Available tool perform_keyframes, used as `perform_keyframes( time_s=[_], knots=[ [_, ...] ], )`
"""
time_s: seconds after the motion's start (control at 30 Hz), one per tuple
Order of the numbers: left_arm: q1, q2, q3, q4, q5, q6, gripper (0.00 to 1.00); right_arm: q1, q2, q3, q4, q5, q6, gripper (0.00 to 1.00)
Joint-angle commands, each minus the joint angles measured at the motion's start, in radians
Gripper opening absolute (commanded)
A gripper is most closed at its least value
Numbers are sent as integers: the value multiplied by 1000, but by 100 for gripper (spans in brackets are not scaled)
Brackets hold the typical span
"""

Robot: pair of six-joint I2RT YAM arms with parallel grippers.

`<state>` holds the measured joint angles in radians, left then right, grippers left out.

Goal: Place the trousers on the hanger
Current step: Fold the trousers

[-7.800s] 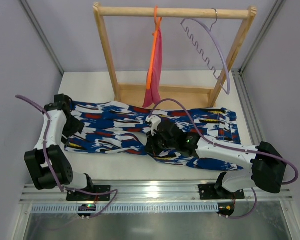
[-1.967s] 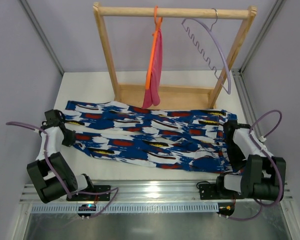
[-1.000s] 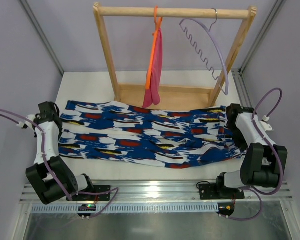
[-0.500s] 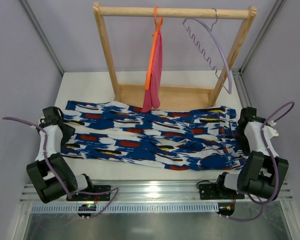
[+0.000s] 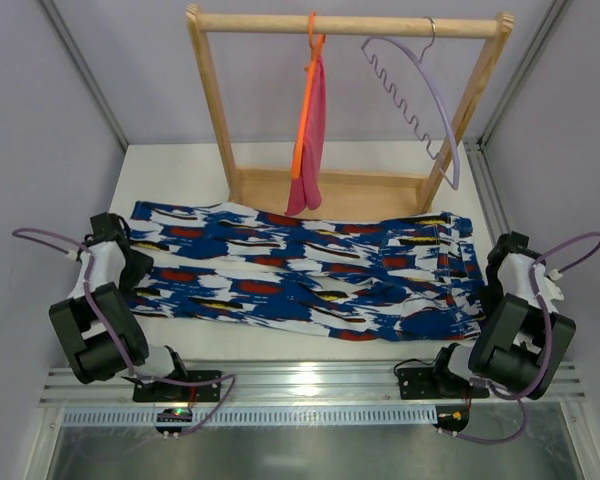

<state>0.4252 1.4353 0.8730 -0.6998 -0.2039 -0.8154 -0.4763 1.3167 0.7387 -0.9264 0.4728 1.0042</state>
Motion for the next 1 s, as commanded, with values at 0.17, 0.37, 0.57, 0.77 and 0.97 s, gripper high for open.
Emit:
perform_keyframes(
  time_s=[0.17,0.37,0.57,0.77,0.97],
  knots=[
    [7,-23,-14,25,-17,21,70,-62,-114,-2,-58,32,4,59],
    [10,8,-74,45,-34,2,68,-62,-111,-79,-22,10,14,60],
    [9,57,-114,94,-12,-27,44,-62,-63,-136,81,-20,17,54],
    [12,146,-3,-13,-75,-22,0,-62,-62,-58,18,111,7,4],
    [14,48,73,-106,-210,-37,1,-64,-105,48,-103,204,-12,4]
  ],
)
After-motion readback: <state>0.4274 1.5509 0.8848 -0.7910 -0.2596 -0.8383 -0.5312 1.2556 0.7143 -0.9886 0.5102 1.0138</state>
